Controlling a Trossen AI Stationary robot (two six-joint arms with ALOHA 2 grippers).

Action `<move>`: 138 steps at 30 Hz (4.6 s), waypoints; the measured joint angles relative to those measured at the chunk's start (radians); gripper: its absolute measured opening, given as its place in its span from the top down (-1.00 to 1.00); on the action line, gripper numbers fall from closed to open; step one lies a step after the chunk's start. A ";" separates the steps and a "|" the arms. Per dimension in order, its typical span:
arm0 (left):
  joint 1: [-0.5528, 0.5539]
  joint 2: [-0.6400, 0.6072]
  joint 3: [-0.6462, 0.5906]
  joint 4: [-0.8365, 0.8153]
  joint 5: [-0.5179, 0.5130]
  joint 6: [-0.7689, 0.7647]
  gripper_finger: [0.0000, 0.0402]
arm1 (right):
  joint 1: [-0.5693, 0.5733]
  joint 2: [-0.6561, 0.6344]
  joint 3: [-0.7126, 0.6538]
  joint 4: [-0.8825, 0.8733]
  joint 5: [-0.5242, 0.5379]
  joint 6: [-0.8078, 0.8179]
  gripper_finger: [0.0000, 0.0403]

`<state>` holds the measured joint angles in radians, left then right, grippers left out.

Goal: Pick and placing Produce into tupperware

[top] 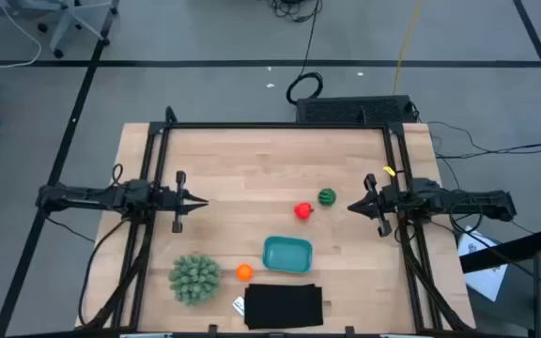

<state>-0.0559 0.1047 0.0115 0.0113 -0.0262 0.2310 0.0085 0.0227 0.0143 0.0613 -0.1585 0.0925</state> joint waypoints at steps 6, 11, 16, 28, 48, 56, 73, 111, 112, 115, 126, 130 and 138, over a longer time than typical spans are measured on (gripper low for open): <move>0.000 0.000 0.000 0.000 0.000 0.000 0.85 | 0.000 0.000 0.000 0.000 0.000 0.000 1.00; 0.000 0.000 0.000 0.000 0.000 0.000 0.85 | 0.000 0.000 0.000 0.000 0.000 0.000 1.00; 0.000 0.000 0.000 0.000 0.000 0.000 0.85 | 0.000 0.000 0.000 0.000 0.000 0.000 1.00; 0.000 0.000 0.000 0.000 0.000 0.000 0.85 | 0.000 0.000 0.000 0.000 0.000 0.000 1.00; 0.000 0.000 0.000 0.000 0.000 0.000 0.85 | 0.000 0.000 0.000 0.000 0.000 0.000 1.00; 0.000 0.000 0.000 0.000 0.000 0.000 0.85 | 0.000 0.000 0.000 0.000 0.000 0.000 1.00; 0.000 0.000 0.000 0.000 0.000 0.000 0.85 | 0.000 0.000 0.000 0.000 0.000 0.000 1.00; 0.000 0.000 0.000 0.000 0.000 0.000 0.85 | 0.000 0.000 0.000 0.027 0.000 0.000 1.00; 0.000 0.000 0.000 0.000 0.000 0.000 0.85 | 0.000 0.000 0.000 0.036 0.000 0.000 1.00; 0.000 0.000 0.000 0.003 0.000 -0.001 0.85 | 0.000 0.000 0.000 0.059 0.000 -0.009 1.00; 0.000 0.000 -0.001 0.047 -0.001 -0.134 0.85 | 0.000 0.000 0.000 0.090 0.000 -0.026 1.00; 0.000 0.000 -0.001 0.073 -0.001 -0.166 0.85 | 0.000 0.000 0.000 0.093 0.000 -0.026 1.00; 0.000 0.000 -0.001 0.192 -0.001 -0.150 0.85 | 0.000 0.000 0.000 0.092 0.000 -0.029 1.00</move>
<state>-0.0559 0.1043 0.0105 0.2033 -0.0277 0.0809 0.0086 0.0223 0.0145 0.1537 -0.1583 0.0633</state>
